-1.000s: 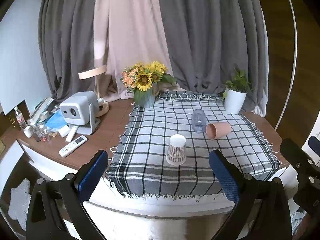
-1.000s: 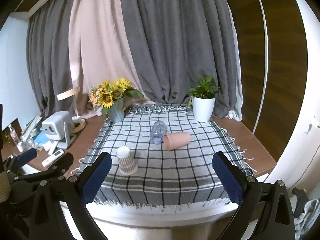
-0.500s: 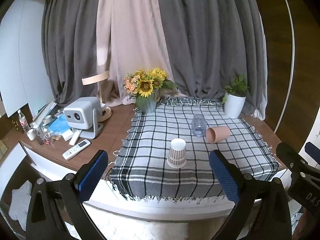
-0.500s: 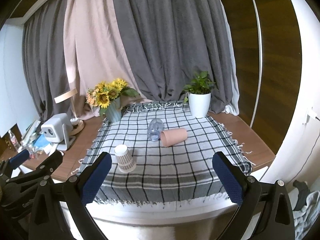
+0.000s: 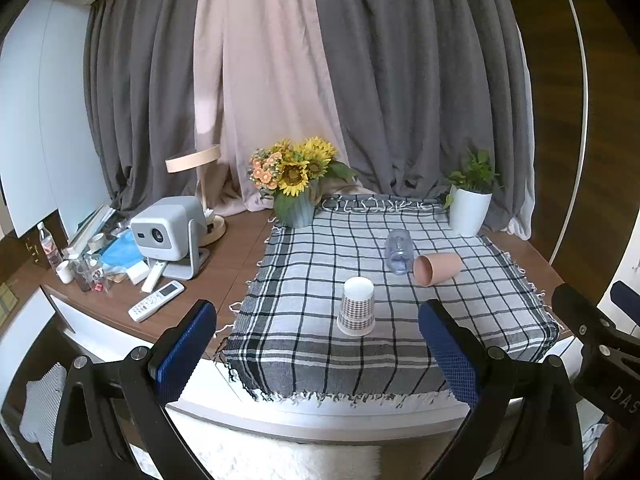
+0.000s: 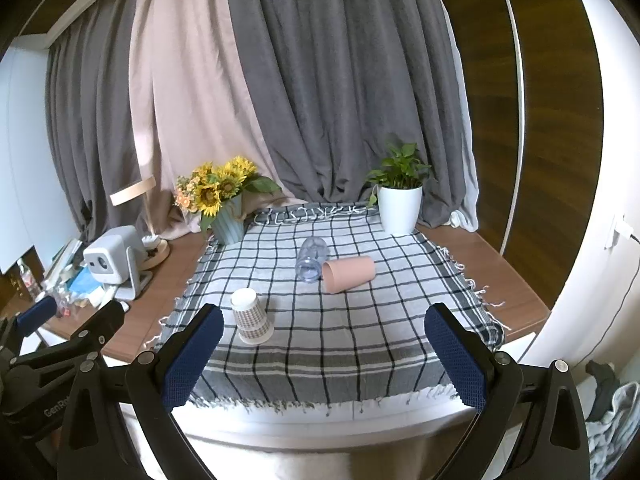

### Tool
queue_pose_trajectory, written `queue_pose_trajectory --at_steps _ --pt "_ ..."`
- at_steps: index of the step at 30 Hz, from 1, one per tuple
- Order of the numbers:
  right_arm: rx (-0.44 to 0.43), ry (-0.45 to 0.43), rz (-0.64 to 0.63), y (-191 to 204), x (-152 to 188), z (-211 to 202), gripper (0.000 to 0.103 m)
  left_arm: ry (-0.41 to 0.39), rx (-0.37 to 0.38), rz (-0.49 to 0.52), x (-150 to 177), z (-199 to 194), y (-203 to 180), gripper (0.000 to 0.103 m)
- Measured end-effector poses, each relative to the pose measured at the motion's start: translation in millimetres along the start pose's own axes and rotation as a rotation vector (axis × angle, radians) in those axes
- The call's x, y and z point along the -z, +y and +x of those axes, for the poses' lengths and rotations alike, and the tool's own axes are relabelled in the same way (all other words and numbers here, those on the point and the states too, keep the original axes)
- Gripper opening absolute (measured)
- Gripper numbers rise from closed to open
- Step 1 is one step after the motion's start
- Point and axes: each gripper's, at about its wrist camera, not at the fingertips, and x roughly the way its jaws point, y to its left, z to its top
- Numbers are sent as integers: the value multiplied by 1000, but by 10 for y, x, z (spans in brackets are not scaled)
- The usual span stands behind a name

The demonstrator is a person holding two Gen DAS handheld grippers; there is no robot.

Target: Flip cup upside down

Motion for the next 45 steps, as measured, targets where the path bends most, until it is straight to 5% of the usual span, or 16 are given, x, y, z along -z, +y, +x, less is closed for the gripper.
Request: queue_pose_trajectory --at_steps 45 --pt "8 -8 -5 3 -3 -22 101 1 14 12 -25 -31 -81 103"
